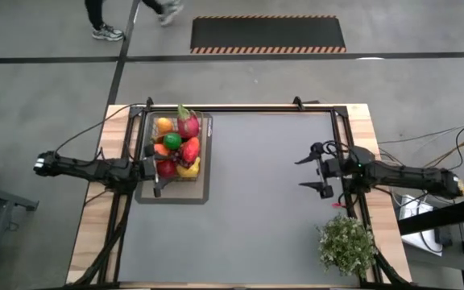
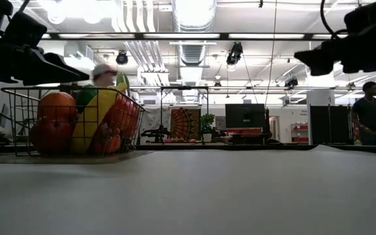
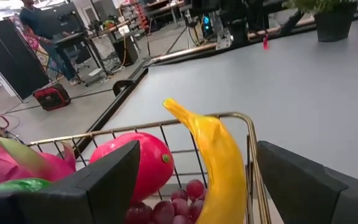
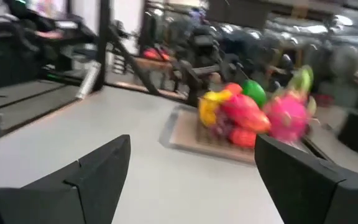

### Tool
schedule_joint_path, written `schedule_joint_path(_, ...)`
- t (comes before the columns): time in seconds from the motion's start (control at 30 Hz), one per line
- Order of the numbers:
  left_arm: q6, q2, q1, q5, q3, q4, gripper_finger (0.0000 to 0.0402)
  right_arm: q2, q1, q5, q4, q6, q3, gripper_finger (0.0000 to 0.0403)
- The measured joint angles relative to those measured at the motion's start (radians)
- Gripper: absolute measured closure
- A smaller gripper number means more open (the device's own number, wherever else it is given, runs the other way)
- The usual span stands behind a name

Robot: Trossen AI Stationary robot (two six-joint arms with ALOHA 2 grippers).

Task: Build produce basket
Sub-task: Return to Home Position

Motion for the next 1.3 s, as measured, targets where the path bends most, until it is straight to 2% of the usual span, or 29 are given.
schedule_joint_path(0.23,0.0,0.024,0.0,-0.001,-0.008,0.035,0.01,-0.225,0.071,0.153,-0.289,0.0,-0.006,0.0078)
schedule_joint_path(0.43,0.0,0.041,0.0,-0.002,-0.013,0.053,0.01,-0.225,0.127,0.393,-0.324,-0.007,-0.01,0.0078)
schedule_joint_path(0.6,0.0,0.054,0.0,-0.002,-0.012,0.052,0.01,-0.218,0.125,0.402,-0.326,-0.019,-0.01,0.0078)
schedule_joint_path(0.93,0.0,0.053,0.0,-0.004,-0.013,0.053,0.01,-0.074,0.124,0.402,-0.315,0.044,-0.012,0.0078)
schedule_joint_path(1.1,0.0,0.054,0.0,-0.004,-0.013,0.052,0.01,-0.078,0.124,0.398,-0.305,0.162,-0.012,0.0078)
schedule_joint_path(1.3,0.0,0.06,0.0,-0.004,-0.013,0.052,0.01,-0.087,0.118,0.398,-0.32,0.165,-0.012,0.0078)
